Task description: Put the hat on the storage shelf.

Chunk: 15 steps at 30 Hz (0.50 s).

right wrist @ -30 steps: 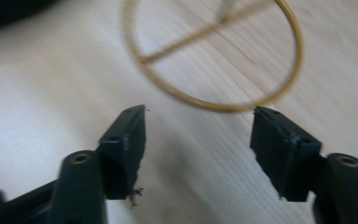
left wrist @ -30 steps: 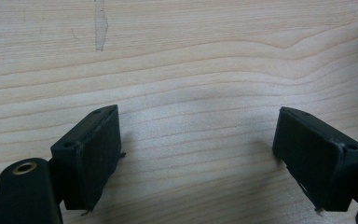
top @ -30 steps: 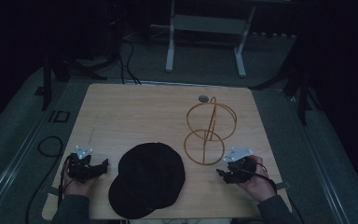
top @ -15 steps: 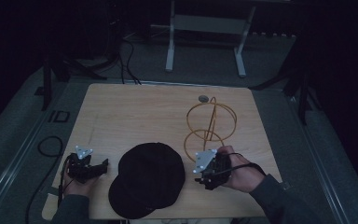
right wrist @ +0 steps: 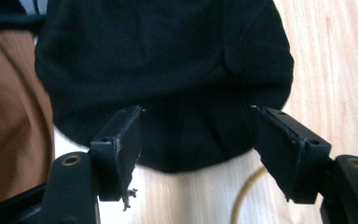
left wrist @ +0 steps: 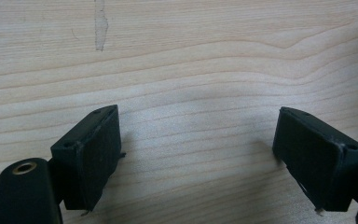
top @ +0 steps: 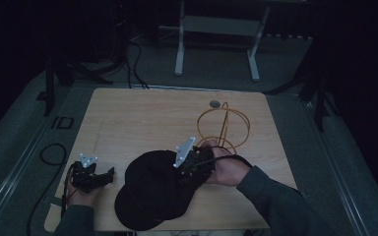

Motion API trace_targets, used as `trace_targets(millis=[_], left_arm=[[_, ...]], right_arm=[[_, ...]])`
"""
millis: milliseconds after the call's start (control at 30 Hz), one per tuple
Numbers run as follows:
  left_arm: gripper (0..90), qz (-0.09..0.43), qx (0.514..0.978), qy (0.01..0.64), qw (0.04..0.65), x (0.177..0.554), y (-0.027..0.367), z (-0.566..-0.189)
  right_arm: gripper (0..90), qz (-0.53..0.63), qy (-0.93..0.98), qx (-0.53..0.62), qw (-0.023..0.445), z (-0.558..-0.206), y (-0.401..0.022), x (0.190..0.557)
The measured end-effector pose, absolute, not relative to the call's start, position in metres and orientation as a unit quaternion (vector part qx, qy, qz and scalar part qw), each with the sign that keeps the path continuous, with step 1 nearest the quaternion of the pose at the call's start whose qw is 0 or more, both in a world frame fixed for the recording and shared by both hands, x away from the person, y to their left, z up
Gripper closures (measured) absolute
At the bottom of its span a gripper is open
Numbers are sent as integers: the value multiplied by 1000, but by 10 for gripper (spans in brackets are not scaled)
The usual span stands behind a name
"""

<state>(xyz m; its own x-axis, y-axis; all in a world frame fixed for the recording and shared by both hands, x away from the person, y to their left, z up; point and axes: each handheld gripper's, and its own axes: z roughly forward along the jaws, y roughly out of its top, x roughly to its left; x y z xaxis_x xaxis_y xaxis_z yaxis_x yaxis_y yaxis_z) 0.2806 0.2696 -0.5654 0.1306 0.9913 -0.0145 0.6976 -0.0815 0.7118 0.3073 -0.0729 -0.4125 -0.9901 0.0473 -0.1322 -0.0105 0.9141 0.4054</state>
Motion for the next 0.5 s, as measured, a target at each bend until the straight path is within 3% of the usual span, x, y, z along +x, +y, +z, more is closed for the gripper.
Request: trace_targets(millis=[167,500], left_arm=[[152,248,695,609,291,280,270,-565],[153,248,696,609,290,280,270,-565]], right_arm=[[297,214,975,44,30,-420,-53,319],[197,130,989,63,38,-439,-3,337]])
